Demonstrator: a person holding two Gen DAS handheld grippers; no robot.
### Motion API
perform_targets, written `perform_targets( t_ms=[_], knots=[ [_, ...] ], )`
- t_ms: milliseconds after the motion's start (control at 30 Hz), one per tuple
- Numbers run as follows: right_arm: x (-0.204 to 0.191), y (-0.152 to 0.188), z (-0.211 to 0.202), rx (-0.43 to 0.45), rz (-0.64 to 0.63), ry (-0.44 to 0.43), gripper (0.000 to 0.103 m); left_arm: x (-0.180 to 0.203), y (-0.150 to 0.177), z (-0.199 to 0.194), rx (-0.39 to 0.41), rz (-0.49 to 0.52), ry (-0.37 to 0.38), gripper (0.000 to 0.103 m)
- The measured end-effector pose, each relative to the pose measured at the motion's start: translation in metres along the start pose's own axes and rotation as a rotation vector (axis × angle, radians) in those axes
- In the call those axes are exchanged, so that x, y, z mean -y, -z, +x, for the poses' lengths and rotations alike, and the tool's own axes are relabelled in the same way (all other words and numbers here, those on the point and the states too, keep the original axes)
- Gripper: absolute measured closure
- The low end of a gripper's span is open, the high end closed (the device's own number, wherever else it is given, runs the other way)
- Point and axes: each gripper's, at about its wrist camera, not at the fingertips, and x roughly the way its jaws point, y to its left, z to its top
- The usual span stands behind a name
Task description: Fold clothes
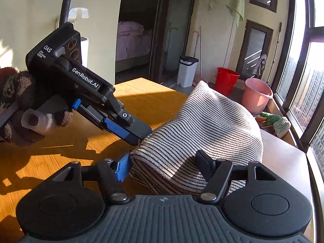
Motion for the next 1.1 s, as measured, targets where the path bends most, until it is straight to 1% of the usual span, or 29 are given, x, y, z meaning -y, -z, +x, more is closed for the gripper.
perform_targets(
  t_ms=[33, 67, 100, 133, 167, 267, 367, 433, 467, 500, 533, 633, 667, 700, 733, 767, 800, 1000, 1033, 1100],
  knots=[
    [0.013, -0.005, -0.004, 0.014, 0.095, -0.037, 0.045, -0.002, -0.001, 0.000, -0.001, -0.006, 0.002, 0.049],
    [0.037, -0.009, -0.009, 0.041, 0.202, -0.060, 0.056, -0.003, -0.001, 0.001, -0.003, -0.011, 0.006, 0.049],
    [0.046, -0.011, -0.012, 0.052, 0.245, -0.051, 0.062, -0.004, -0.001, 0.003, -0.006, -0.017, 0.013, 0.049],
    [0.057, -0.012, -0.014, 0.058, 0.284, -0.021, 0.073, -0.005, -0.001, 0.006, -0.013, -0.022, 0.020, 0.049],
    [0.068, -0.011, -0.014, 0.056, 0.333, 0.007, 0.089, -0.004, -0.002, 0.011, -0.021, -0.024, 0.027, 0.049],
    [0.097, -0.004, -0.017, 0.070, 0.568, -0.075, 0.095, 0.002, 0.000, 0.027, -0.056, -0.005, 0.042, 0.050],
    [0.104, -0.010, -0.018, 0.123, 0.671, -0.215, 0.095, 0.009, -0.003, 0.040, -0.071, 0.019, 0.051, 0.050],
    [0.099, -0.017, -0.015, 0.131, 0.673, -0.286, 0.095, 0.014, -0.003, 0.045, -0.077, 0.033, 0.056, 0.050],
    [0.096, -0.018, -0.011, 0.120, 0.679, -0.313, 0.095, 0.015, -0.003, 0.047, -0.079, 0.040, 0.060, 0.050],
    [0.095, -0.015, -0.001, 0.080, 0.688, -0.342, 0.095, 0.016, -0.003, 0.049, -0.081, 0.046, 0.065, 0.049],
    [0.092, -0.013, 0.009, 0.040, 0.687, -0.346, 0.095, 0.017, -0.002, 0.050, -0.080, 0.054, 0.066, 0.049],
    [0.085, 0.000, 0.036, -0.071, 0.667, -0.302, 0.095, 0.016, 0.001, 0.044, -0.081, 0.065, 0.053, 0.048],
    [0.085, 0.004, 0.037, -0.070, 0.684, -0.309, 0.097, 0.016, 0.002, 0.039, -0.086, 0.074, 0.044, 0.047],
    [0.085, 0.008, 0.037, -0.067, 0.702, -0.318, 0.097, 0.016, 0.004, 0.033, -0.091, 0.087, 0.033, 0.042],
    [0.085, 0.010, 0.035, -0.061, 0.698, -0.316, 0.097, 0.016, 0.005, 0.026, -0.089, 0.103, 0.017, 0.039],
    [0.082, 0.009, 0.030, -0.055, 0.651, -0.296, 0.097, 0.016, 0.005, 0.016, -0.082, 0.123, -0.002, 0.034],
    [0.079, 0.008, 0.026, -0.049, 0.603, -0.275, 0.097, 0.018, 0.002, 0.008, -0.063, 0.130, -0.009, 0.031],
    [0.043, 0.006, 0.012, -0.029, 0.310, -0.152, 0.095, 0.030, -0.030, -0.039, 0.101, 0.117, 0.000, 0.029],
    [0.037, 0.005, 0.010, -0.025, 0.263, -0.131, 0.093, 0.035, -0.038, -0.041, 0.124, 0.121, 0.012, 0.029],
    [0.020, 0.002, 0.011, -0.016, 0.170, -0.092, 0.088, 0.053, -0.054, -0.026, 0.141, 0.135, 0.042, 0.029]
  ],
)
